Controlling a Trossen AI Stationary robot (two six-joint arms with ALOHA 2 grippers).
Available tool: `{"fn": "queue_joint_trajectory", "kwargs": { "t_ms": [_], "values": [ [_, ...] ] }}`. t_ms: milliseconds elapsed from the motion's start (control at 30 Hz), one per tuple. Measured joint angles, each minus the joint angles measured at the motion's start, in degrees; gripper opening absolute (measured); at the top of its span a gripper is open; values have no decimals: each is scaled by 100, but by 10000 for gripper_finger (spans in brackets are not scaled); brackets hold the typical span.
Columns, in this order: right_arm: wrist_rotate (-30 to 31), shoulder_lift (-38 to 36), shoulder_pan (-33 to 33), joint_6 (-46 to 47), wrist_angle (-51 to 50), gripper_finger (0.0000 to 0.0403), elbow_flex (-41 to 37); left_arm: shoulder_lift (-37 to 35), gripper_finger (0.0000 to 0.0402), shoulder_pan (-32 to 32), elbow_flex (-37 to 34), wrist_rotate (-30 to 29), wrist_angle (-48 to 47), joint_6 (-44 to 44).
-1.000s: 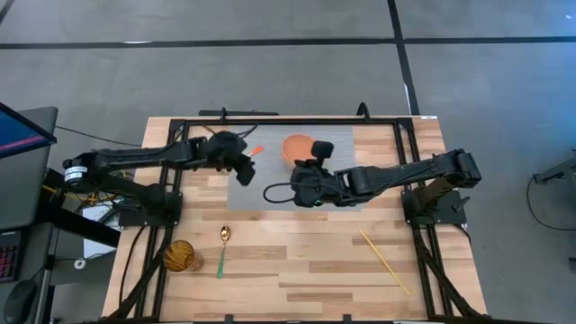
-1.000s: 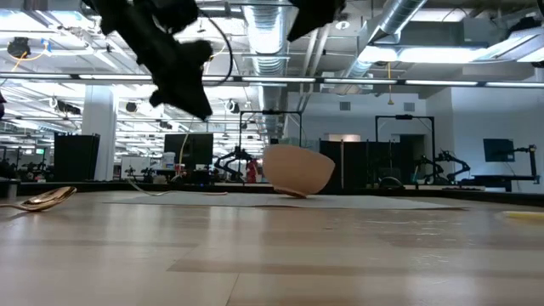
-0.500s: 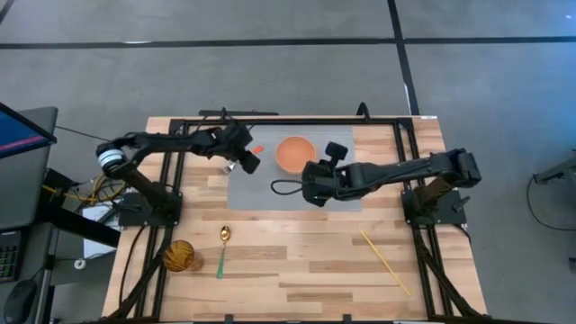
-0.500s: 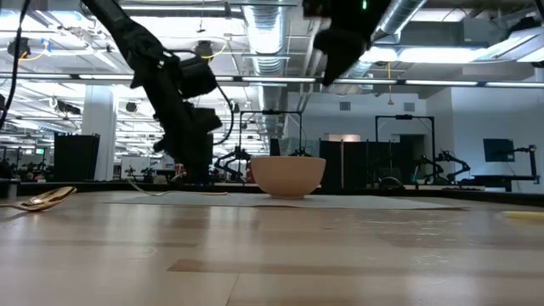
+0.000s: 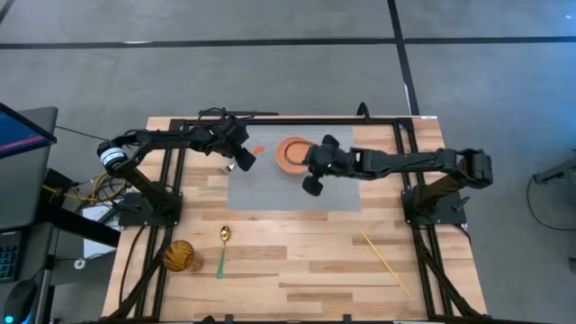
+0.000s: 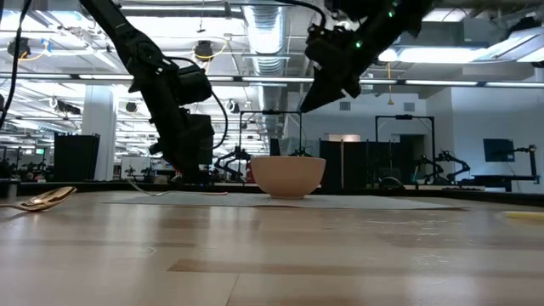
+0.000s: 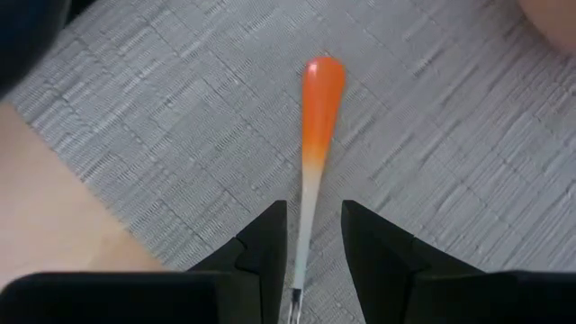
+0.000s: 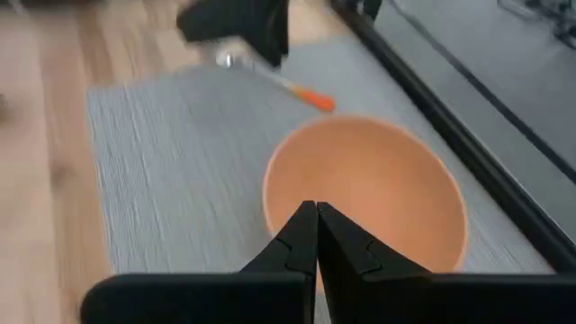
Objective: Pick & Place Utensil
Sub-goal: Put the orange fork into the brown bowl
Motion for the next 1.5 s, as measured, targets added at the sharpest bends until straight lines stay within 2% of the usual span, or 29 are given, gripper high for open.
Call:
{"fn": "queue_joint_trajectory", "kwargs": {
  "t_ms": [167, 433, 533, 700, 833, 1000, 1167, 1233, 1333, 1500],
  "values": [
    [-624, 162, -322, -262, 1457, 0, -595, 0, 108, 2, -332, 81, 15, 27],
    [-837, 308, -588, -242, 1594, 0, -595, -13, 105, 57, -745, 71, 528, 27],
    [-842, 313, -586, -242, 1579, 0, -595, -22, 84, 45, -851, 48, 745, 27],
    [-857, 313, -554, -245, 1594, 0, -595, -17, 14, 46, -975, 37, 1107, 18],
    [-855, 313, -560, -264, 1761, 0, -595, -103, 14, 28, -998, 42, 1104, -29],
    [-855, 396, -518, -199, 2486, 0, -594, -726, 11, -172, -1000, 80, 1115, -219],
    [-850, 570, -381, -212, 2620, 0, -595, -1775, 11, -748, -998, 29, 1119, -427],
    [-853, 627, -340, -294, 2713, 0, -595, -2135, 11, -1115, -998, -249, 1122, -415],
    [-861, 815, -340, -297, 3002, 0, -562, -2500, 11, -1783, -994, -1038, 1127, -93],
    [-877, 1075, -346, -297, 2974, 0, -338, -2631, 11, -2834, -994, -2391, 1503, 334]
  ]
}}
